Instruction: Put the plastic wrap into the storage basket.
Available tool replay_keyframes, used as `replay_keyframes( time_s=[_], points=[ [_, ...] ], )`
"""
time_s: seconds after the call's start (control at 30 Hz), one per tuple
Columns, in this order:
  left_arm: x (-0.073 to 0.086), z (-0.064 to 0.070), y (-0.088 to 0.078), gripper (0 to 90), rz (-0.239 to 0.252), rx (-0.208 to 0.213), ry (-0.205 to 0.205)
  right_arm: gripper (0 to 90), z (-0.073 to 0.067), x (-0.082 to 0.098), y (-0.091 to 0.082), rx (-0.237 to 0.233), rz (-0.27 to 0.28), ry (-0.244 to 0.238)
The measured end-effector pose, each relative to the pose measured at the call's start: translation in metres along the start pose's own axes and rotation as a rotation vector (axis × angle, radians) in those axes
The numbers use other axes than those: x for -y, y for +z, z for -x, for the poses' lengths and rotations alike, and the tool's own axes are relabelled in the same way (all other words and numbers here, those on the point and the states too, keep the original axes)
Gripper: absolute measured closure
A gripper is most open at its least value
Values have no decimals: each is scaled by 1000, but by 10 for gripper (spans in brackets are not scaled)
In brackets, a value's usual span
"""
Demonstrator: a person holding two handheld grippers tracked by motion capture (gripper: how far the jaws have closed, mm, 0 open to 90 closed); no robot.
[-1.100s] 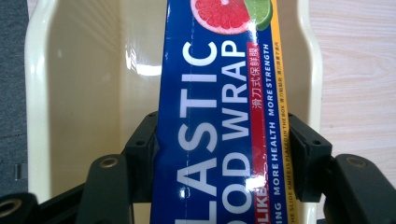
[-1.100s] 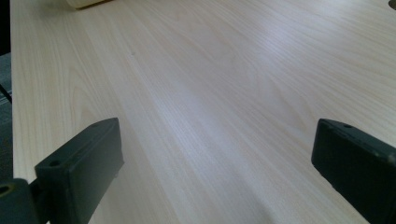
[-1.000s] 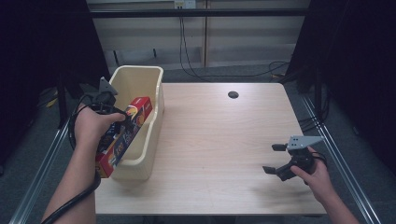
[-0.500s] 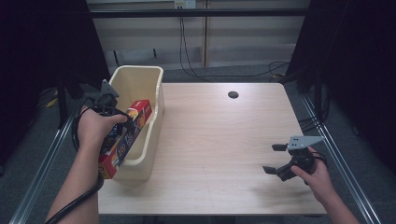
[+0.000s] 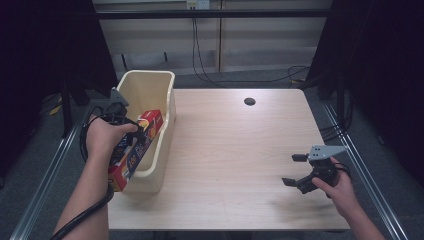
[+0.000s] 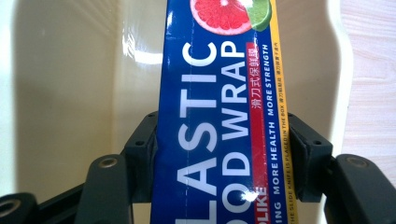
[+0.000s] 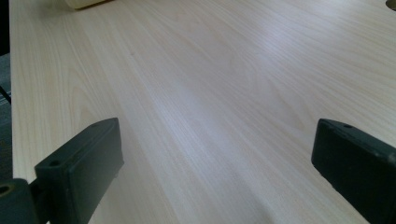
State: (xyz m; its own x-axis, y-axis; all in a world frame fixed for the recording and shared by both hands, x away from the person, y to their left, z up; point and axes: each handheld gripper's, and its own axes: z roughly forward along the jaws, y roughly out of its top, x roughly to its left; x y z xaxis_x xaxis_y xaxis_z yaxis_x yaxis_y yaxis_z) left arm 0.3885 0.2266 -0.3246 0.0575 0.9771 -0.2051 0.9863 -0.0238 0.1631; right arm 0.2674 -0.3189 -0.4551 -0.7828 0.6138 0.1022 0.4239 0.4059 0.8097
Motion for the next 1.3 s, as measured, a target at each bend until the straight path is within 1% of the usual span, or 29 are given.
replay_keyframes(
  time_s=[0.07,0.1,0.13,0.17,0.2,0.33,0.4,0.43,0.47,0.53,0.6,0.7,0.73,0.77,0.8,0.87,0.9,0.93,1.03,1.07,1.2,1.27,1.3],
  points=[
    [0,1,1,398,5,-6,-8,19,0,0,0,8,0,0],
    [-1,1,1,398,-2,-6,-8,19,0,0,0,5,1,0],
    [-1,1,2,398,-4,-3,-2,19,0,0,0,6,1,-1],
    [-1,1,2,397,-5,-8,4,19,0,0,0,3,0,-1],
    [-2,1,3,397,-8,-9,-4,19,0,0,0,3,-1,-1],
    [-2,2,3,395,-14,-3,-10,19,0,0,0,2,-1,-2],
    [-2,1,4,395,-12,-4,-6,19,0,0,0,3,-4,0],
    [-3,0,3,394,-18,-10,7,19,0,0,0,-1,-2,-1],
    [-3,1,4,393,-20,-8,-7,20,0,0,0,-1,-2,-2],
    [-3,2,4,391,-20,-15,-11,19,0,0,1,4,-4,-4],
    [-4,2,5,388,-24,-9,-16,20,0,0,1,4,-4,-5],
    [-6,3,-1,382,-20,3,-24,19,0,0,0,-2,-3,-3],
    [-7,4,-5,393,4,12,-32,19,0,0,0,0,-2,-3],
    [-6,5,-8,417,12,10,-6,19,0,0,0,1,-1,-3],
    [-6,5,-9,430,8,10,1,20,0,0,0,-2,-3,-3],
    [-5,5,-11,414,24,23,-7,19,0,0,0,-2,-3,-2],
    [-5,4,-11,409,22,25,-1,20,0,0,0,2,0,-5],
    [-5,5,-11,410,24,26,-7,20,-1,0,0,6,-1,-5],
    [-5,5,-13,393,31,35,-8,19,-1,0,0,9,-1,-7],
    [-5,5,-14,385,42,41,-8,20,-1,0,0,8,-1,-6],
    [-7,8,-20,375,78,69,10,20,0,0,0,9,-1,-3],
    [-7,12,-23,353,92,83,36,20,0,0,-1,9,1,-4],
    [-8,14,-24,329,107,94,35,20,0,0,-1,6,1,-3]
  ],
)
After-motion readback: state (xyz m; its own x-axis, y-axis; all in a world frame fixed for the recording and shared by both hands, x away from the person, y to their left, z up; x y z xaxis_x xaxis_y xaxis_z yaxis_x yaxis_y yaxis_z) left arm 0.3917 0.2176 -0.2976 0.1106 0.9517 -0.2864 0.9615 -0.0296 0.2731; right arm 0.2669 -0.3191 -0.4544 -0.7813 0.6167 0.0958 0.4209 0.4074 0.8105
